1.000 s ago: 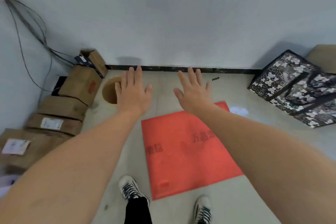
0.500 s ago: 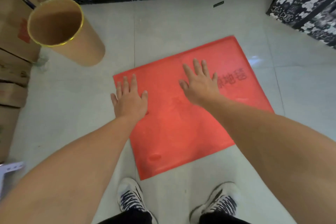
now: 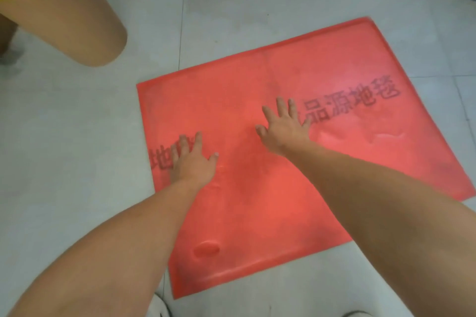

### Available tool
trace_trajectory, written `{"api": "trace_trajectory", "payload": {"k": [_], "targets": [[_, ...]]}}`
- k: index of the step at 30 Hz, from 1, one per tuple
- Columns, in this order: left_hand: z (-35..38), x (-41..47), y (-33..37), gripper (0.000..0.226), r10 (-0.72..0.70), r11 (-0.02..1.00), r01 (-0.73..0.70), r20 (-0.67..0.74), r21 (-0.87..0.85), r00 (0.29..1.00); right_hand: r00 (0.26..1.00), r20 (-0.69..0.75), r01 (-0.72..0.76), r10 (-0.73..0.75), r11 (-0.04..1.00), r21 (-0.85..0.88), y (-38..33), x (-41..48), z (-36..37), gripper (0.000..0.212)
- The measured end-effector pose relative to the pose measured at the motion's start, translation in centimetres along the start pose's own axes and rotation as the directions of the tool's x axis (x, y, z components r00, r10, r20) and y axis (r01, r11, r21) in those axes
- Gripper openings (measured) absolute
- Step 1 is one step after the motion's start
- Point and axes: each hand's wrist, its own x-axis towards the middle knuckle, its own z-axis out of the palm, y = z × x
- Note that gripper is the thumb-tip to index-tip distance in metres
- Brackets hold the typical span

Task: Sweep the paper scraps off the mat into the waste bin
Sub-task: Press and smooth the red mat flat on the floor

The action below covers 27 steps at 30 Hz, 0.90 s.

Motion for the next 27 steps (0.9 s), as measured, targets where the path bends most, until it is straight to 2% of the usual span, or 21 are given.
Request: {"api": "trace_trajectory", "payload": {"k": [4, 6, 10, 14, 20, 27], "targets": [[2.2, -0.3, -1.1, 0.074, 0.011, 0.999, -0.017, 0.105, 0.051, 0.994, 0.984, 0.155, -0.102, 0.090, 0.992, 0.071, 0.9, -0.8, 3.3, 0.061], [3.0, -0.9, -1.5, 0.072, 0.015, 0.995, -0.029, 0.147, 0.096, 0.989, 0.966, 0.230, -0.128, 0.114, 0.991, 0.047, 1.8, -2.0, 5.3, 0.066], [4.8, -0.6, -2.0, 0.074, 0.029, 0.985, -0.057, 0.166, 0.163, 0.986, 0.973, 0.206, -0.092, 0.101, 0.994, -0.053, 2.6, -3.2, 7.1, 0.073], [5.3, 0.0, -2.4, 0.075, 0.012, 0.995, -0.029, 0.170, 0.095, 0.985, 0.967, 0.219, -0.122, 0.131, 0.991, -0.056, 2.5, -4.1, 7.2, 0.077], [6.2, -0.6, -3.8, 0.076, 0.118, 0.979, -0.141, 0.162, 0.144, 0.980, 0.961, 0.212, -0.167, 0.177, 0.984, -0.063, 3.2, -8.8, 8.9, 0.080], [7.5, -1.8, -5.2, 0.079, 0.176, 0.961, -0.205, 0.161, 0.187, 0.971, 0.961, 0.184, -0.198, 0.206, 0.978, -0.062, 3.4, -12.4, 10.7, 0.077]]}}
